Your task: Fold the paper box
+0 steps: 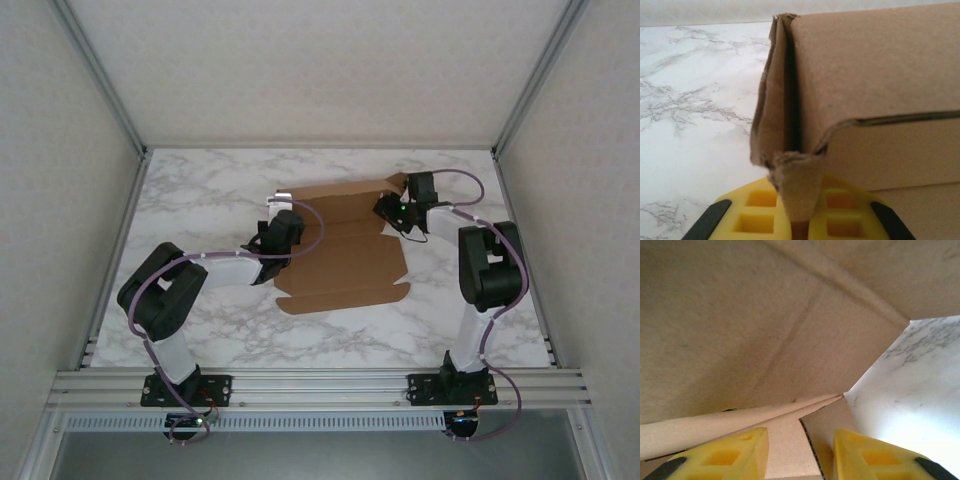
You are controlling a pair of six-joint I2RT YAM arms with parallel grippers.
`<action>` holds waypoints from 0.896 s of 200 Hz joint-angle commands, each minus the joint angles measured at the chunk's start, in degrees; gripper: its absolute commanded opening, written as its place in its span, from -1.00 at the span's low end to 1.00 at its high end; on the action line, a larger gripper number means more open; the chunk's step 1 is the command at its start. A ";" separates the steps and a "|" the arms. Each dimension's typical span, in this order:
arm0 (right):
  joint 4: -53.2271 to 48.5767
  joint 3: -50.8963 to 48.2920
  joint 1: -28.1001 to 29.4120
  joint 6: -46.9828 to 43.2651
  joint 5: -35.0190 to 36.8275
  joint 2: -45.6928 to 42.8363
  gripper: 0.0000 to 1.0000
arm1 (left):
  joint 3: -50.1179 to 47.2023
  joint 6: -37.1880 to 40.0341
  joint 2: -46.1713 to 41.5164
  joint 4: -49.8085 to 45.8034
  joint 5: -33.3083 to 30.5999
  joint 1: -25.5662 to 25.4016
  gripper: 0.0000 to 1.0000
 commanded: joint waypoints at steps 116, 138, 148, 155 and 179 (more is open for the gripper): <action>-7.05 4.35 4.88 3.07 7.03 11.41 -0.55 | 1.58 0.93 0.09 -0.23 1.30 -0.97 -1.00; -6.12 3.73 5.03 2.75 6.25 10.66 -0.55 | 1.64 0.94 0.23 -0.51 0.41 -0.90 -1.00; -4.87 2.40 4.91 2.20 6.06 8.90 -0.54 | 1.92 0.90 0.39 -0.97 -0.57 -0.97 -1.00; -3.90 1.43 4.81 1.51 5.80 7.20 -0.52 | 2.17 0.93 0.52 -1.32 -1.27 -0.88 -1.00; -2.06 -1.76 4.52 -1.37 5.50 0.80 -0.45 | 2.76 0.58 0.79 -2.20 -2.65 -0.29 -1.00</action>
